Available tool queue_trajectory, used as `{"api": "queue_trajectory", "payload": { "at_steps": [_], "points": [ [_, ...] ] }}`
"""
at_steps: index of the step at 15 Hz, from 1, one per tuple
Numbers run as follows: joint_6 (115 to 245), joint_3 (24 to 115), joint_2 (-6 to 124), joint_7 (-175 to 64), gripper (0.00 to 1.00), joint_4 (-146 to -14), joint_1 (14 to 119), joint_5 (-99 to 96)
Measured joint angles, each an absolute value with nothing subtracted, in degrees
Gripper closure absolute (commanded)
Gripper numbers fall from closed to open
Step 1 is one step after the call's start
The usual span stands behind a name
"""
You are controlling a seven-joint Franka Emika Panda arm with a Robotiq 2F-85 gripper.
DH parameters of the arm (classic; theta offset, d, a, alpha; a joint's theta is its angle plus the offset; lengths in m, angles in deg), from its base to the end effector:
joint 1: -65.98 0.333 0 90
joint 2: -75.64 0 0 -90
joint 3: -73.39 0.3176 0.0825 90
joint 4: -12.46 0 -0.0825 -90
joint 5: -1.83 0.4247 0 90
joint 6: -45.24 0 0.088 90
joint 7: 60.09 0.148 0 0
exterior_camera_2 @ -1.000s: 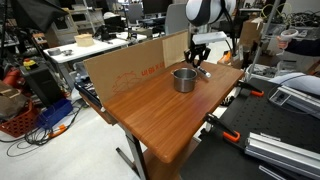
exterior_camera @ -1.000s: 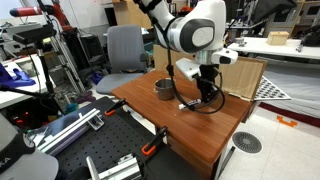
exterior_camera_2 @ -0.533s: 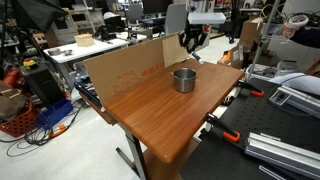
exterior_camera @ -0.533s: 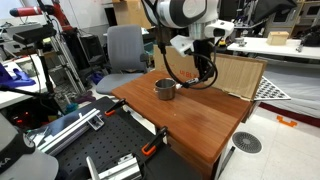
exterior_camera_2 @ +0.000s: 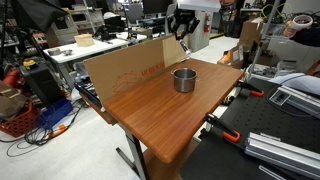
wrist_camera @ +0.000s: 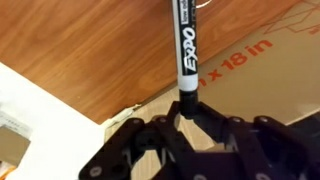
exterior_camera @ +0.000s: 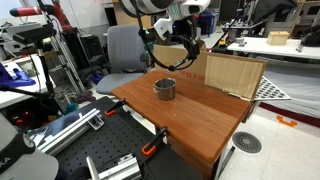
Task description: Put the marker in the pot
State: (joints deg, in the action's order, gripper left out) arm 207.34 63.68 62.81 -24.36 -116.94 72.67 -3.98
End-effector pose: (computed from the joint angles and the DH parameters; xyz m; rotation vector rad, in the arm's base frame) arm 0.6088 -0.0295 0.2316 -2.9486 0.8711 -0.5556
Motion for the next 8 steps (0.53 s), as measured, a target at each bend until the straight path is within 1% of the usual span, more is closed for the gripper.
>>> {"api": "queue_trajectory", "payload": {
  "at_steps": [4,8],
  "points": [
    [213.66,59.42,63.14,-12.85,0.94,-120.7,77.45,-14.94],
    [216.34,49.17,63.02,3.71,0.94,-121.73,84.88,-32.32]
  ]
}}
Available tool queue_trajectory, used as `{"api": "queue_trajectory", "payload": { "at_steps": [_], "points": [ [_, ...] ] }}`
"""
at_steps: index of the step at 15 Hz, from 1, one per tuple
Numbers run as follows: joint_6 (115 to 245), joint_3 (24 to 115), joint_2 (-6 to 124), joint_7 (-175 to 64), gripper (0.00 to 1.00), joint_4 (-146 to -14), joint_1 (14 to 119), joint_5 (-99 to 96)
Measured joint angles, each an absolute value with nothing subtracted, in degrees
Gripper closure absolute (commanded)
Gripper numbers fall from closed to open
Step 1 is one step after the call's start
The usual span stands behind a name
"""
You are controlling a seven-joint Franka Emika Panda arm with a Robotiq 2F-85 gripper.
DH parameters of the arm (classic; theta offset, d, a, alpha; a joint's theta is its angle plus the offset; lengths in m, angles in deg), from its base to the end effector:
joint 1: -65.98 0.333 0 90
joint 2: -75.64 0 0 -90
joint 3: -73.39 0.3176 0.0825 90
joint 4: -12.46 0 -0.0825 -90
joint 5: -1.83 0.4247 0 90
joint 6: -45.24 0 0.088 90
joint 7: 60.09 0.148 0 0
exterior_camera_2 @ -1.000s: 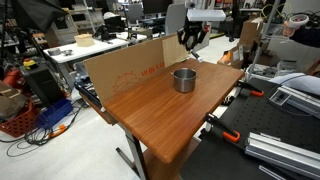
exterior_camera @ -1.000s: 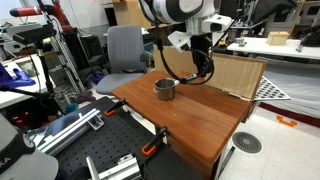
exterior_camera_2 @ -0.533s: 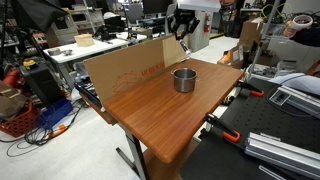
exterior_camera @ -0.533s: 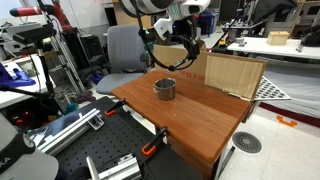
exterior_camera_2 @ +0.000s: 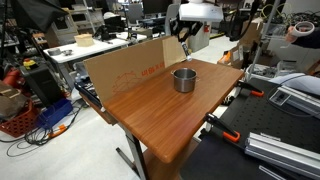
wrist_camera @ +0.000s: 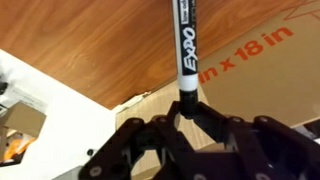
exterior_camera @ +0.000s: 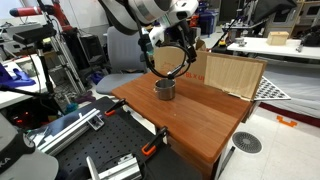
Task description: Put the marker in the pot
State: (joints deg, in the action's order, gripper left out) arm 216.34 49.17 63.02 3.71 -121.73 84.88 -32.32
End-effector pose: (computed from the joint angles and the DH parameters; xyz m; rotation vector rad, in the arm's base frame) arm 0.5856 -0.0233 0.2181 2.8452 -0.8898 0.7557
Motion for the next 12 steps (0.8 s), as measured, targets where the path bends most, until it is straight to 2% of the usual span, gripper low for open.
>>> {"api": "queue_trajectory", "payload": {
  "at_steps": [3,12],
  "points": [
    [216.3,45.19,62.84,12.42,0.94,-121.84,89.04,-40.84],
    [216.29,43.54,59.9,24.51,0.94,-122.65,93.58,-50.05]
  ]
}}
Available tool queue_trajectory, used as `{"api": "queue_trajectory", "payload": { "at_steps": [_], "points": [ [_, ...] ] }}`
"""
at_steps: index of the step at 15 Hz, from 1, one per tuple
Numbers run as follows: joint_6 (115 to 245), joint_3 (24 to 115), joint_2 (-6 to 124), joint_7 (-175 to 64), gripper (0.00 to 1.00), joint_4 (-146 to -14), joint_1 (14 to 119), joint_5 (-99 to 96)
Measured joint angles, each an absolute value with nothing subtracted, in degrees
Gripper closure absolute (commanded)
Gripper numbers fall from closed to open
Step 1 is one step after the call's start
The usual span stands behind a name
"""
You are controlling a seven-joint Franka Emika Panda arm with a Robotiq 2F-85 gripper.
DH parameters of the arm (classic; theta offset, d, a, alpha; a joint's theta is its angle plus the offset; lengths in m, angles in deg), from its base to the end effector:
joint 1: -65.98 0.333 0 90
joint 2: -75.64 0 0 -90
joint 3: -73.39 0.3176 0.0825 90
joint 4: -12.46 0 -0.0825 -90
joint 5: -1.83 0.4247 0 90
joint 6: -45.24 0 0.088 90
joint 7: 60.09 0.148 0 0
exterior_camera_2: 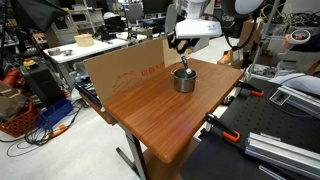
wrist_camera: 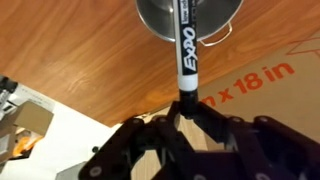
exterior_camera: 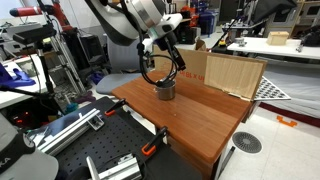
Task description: Put the marker in the pot
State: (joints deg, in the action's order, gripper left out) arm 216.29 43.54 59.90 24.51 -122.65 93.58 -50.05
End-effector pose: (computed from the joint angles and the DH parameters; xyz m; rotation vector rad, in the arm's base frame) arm 0.5629 0.0169 0.1793 2.7975 -0.8608 0.7489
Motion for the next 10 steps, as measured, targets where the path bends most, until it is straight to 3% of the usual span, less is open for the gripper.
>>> {"api": "queue_trajectory", "payload": {
  "at_steps": [10],
  "points": [
    [216.27,38.29,55.62,39.31,0.94,-119.88,98.88,-64.76]
  ]
}}
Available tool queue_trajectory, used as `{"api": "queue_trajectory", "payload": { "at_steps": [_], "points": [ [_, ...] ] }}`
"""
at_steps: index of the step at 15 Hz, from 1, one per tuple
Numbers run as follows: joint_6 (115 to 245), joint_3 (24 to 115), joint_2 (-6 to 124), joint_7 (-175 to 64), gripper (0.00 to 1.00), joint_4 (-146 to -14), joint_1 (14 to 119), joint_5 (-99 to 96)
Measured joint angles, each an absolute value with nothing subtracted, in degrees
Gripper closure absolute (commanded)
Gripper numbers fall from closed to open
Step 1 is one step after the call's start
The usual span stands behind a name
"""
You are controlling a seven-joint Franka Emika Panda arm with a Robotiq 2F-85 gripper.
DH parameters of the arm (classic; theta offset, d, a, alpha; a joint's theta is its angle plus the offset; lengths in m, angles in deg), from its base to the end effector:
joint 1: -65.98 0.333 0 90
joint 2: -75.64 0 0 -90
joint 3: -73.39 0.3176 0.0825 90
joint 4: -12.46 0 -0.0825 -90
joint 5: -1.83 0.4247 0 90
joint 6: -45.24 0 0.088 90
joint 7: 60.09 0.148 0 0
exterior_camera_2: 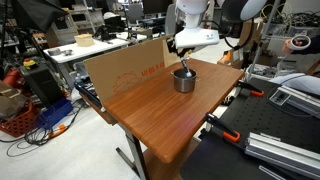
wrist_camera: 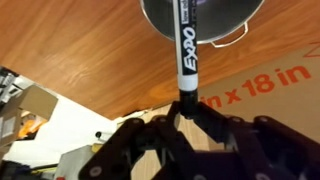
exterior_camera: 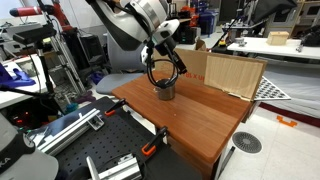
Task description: Put the marker in the pot
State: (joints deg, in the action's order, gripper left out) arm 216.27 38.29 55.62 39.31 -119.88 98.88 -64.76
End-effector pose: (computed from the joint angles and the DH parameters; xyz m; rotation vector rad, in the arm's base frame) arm 0.5640 0.0198 0.1603 2.7270 -0.8034 0.8141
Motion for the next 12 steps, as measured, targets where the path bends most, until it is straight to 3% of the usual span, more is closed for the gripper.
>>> {"api": "queue_trajectory", "payload": {
  "at_steps": [6,7,9,12],
  "points": [
    [216.23,38.04,53.14,45.25,0.94,-119.8,100.71,-69.27],
    [216.21,38.04,52.87,45.81,0.51,-119.8,100.79,-69.58],
    [216.19,38.04,52.52,46.28,0.45,-119.8,100.84,-69.68],
    [216.13,38.04,52.44,46.37,0.22,-119.84,100.84,-69.68]
  ]
}}
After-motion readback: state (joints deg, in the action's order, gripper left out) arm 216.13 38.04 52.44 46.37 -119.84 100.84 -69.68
